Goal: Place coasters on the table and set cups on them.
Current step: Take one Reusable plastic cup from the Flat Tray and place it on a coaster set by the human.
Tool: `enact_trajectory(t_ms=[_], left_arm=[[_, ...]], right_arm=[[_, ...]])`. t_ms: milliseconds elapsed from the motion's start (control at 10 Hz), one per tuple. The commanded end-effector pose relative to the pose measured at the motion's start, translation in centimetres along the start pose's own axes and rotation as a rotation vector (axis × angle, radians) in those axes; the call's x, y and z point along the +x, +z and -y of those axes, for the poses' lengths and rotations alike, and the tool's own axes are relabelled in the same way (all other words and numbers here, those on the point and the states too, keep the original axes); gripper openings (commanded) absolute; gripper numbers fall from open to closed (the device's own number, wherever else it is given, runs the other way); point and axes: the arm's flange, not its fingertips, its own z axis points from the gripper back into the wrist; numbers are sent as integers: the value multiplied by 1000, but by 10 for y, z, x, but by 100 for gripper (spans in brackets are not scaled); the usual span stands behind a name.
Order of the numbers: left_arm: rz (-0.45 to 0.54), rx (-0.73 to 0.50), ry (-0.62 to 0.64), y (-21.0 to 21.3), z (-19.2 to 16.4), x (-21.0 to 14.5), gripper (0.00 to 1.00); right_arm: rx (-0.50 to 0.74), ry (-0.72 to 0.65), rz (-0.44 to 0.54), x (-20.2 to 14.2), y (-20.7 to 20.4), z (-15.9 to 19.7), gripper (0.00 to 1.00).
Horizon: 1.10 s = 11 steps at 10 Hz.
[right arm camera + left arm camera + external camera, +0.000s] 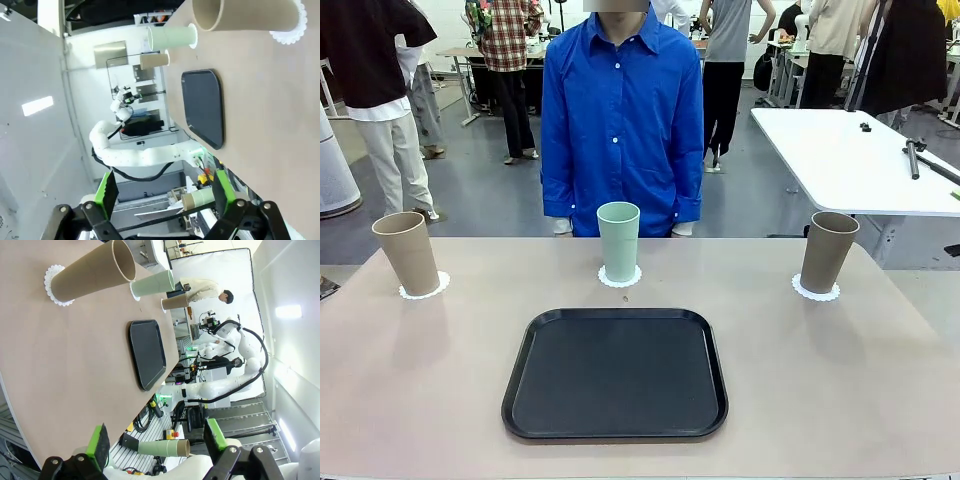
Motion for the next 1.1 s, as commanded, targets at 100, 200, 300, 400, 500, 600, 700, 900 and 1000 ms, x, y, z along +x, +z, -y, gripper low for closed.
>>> enact_trajectory(t_ms=[100,200,300,400,500,600,700,900,1000], left_arm=[[1,4,0,-1,3,-1,100],[1,4,0,-1,3,-1,100],[1,4,0,-1,3,-1,100],[1,4,0,-1,3,-1,100],[1,4,0,-1,3,-1,100],[1,4,0,-1,3,-1,100],[1,4,0,-1,3,-1,100],[1,4,0,-1,3,-1,100],[1,4,0,-1,3,-1,100]], right_arm=[[52,-23,32,17,-2,23,100],[36,-28,43,19,-7,27,100],[26,-41,78,20,-7,28,100],[21,-49,103,21,-9,30,100],[20,-59,112,22,-12,31,100],[6,-61,116,24,-12,30,100],[8,-39,71,23,-6,34,100],[8,-39,71,23,-6,34,100],[8,-39,71,23,-6,34,100]])
